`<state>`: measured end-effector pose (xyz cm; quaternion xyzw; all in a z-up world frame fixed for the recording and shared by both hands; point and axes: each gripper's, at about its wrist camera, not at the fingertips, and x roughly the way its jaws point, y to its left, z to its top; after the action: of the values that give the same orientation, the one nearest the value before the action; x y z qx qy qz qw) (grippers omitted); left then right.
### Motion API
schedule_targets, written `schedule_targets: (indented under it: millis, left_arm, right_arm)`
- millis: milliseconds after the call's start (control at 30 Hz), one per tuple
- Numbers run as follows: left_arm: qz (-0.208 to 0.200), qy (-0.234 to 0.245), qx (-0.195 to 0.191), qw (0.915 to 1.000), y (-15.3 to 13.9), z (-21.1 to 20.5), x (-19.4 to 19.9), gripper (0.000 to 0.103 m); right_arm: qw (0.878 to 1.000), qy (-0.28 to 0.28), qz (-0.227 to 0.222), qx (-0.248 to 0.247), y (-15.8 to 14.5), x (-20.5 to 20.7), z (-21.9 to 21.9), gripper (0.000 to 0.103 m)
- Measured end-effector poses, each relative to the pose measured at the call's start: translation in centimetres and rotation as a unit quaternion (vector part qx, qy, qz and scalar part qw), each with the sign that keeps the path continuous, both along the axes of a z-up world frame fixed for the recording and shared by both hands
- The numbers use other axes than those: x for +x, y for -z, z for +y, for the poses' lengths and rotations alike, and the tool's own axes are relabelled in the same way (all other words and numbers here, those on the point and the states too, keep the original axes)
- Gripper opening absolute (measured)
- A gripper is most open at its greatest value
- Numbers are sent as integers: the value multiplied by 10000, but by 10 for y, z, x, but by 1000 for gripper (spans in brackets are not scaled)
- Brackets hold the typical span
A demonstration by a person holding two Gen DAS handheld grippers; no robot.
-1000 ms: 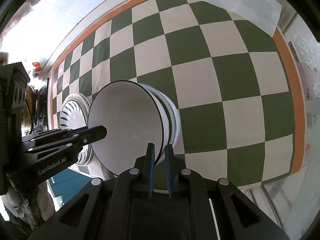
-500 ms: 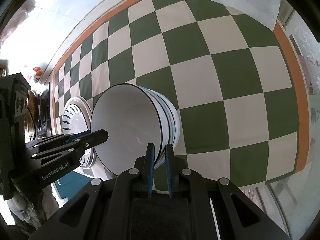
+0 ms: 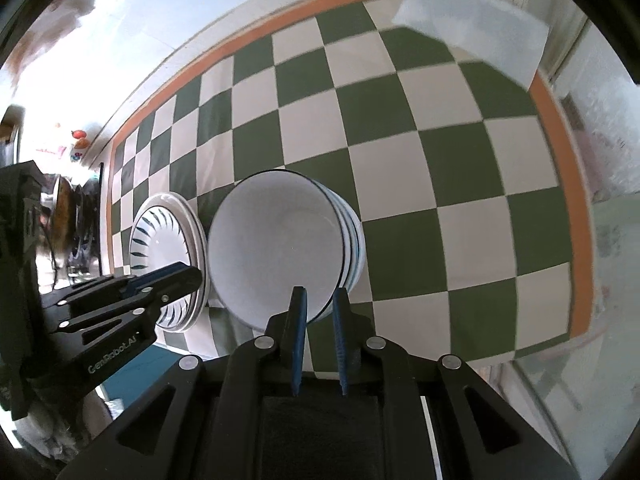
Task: Organize plates and bowls
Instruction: 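Open both tools and lift them away from the bowl stack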
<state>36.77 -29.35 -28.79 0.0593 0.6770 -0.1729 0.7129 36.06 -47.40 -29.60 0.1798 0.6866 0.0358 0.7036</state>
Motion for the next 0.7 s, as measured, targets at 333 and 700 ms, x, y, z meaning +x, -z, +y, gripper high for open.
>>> schedule_targets:
  millis: [333,700]
  left_arm:
    - [-821,53,-254,9963,-68,22,-26,67]
    - [-1201,99,-511,9914,-113,37,-51,89]
  right_arm:
    - [9963,-138,-707,-460,-78,-31,23,61]
    - [9901,-133,-1224,-673,-147,-66,38,90]
